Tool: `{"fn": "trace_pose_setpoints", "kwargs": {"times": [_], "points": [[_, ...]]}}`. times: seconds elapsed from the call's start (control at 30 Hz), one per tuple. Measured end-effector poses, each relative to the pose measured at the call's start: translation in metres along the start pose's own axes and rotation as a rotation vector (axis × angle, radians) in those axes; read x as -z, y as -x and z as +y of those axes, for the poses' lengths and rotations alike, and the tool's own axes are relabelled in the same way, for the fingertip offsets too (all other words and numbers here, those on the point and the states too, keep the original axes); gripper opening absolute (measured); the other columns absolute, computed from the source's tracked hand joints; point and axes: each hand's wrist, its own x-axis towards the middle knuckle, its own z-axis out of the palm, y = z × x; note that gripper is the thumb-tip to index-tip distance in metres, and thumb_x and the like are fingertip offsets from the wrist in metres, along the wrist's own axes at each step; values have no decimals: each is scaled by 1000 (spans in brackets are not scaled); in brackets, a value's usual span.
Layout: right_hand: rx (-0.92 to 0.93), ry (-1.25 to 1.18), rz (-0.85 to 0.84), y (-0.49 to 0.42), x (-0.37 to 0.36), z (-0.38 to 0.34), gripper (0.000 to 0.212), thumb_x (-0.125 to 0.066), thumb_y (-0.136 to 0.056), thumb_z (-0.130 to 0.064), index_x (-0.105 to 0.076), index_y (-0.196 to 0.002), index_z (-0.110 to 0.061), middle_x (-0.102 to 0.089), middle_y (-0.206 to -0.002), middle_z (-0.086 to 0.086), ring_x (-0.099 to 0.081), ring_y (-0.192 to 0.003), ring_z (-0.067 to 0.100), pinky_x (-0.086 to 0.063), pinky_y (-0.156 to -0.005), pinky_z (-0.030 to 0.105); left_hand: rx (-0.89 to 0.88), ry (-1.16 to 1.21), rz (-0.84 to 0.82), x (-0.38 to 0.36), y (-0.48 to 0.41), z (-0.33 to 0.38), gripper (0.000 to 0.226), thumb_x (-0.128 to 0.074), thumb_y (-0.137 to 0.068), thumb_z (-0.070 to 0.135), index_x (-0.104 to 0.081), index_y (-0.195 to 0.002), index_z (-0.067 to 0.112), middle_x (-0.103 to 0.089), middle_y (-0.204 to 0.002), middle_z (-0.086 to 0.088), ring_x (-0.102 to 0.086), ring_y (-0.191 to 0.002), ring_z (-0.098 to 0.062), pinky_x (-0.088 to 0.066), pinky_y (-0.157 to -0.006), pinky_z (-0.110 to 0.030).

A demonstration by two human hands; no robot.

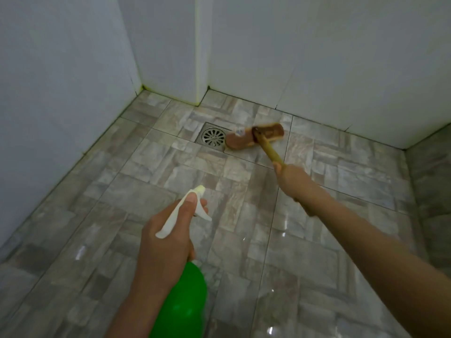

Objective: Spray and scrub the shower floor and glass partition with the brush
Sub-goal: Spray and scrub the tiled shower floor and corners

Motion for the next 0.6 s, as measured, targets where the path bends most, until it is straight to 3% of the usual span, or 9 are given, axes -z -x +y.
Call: {"fn": "trace_pose_setpoints", "kwargs": {"times": [0.1, 0.2, 0.27, 0.37, 0.43, 0.53, 0.6], "points": [[37, -50, -3, -49, 18, -50, 52, -23, -102, -46, -51, -88, -4, -50, -67, 8, -49, -50, 23, -36, -43, 28, 11, -6, 20, 6, 5, 1, 31, -50, -83, 62, -78, -79, 50, -75, -91, -24, -48, -37, -14, -41, -39, -22], [51, -55, -30, -38, 5, -48, 52, -23, -102, -46, -48, -78, -8, -53, -70, 9, -51, -54, 24, -40, -49, 29, 29, 11, 55, 17, 7, 3, 30, -50, -78, 63, -78, -76, 52, -74, -75, -4, -46, -36, -12, -38, -37, -20], [51, -65, -29, -6, -25, -28, 50, -26, -101, -48, -52, -85, -8, -55, -70, 7, -52, -58, 23, -43, -53, 32, 39, 24, 90, 26, 6, 1, 37, -50, -75, 63, -80, -85, 44, -72, -72, 4, -46, -34, -11, -38, -36, -20], [65, -48, -58, 29, -48, -22, 53, -27, -99, -51, -53, -79, -10, -53, -65, 6, -50, -55, 21, -43, -56, 32, 42, 10, 128, 34, 3, -9, 43, -49, -78, 62, -79, -98, 36, -75, -80, 0, -45, -35, -12, -39, -36, -21], [143, 23, -60, 14, -40, -49, 52, -23, -101, -48, -48, -75, -11, -51, -65, 6, -47, -52, 18, -44, -55, 33, 43, -17, 136, 39, 2, -13, 49, -49, -78, 62, -78, -104, 34, -76, -88, -15, -46, -35, -12, -39, -37, -21], [239, 50, -104, -17, -19, -116, 43, -19, -104, -41, -44, -90, -8, -51, -76, 11, -49, -58, 23, -47, -54, 36, 51, -21, 149, 44, 5, -15, 56, -49, -76, 68, -79, -104, 30, -73, -99, -23, -46, -37, -11, -41, -40, -23], [252, 11, -121, -30, -19, -145, 45, -21, -103, -43, -46, -95, -6, -49, -72, 10, -50, -58, 24, -45, -49, 33, 45, 4, 169, 50, 8, -14, 52, -49, -75, 69, -79, -98, 34, -72, -100, -27, -46, -37, -14, -42, -40, -26]]}}
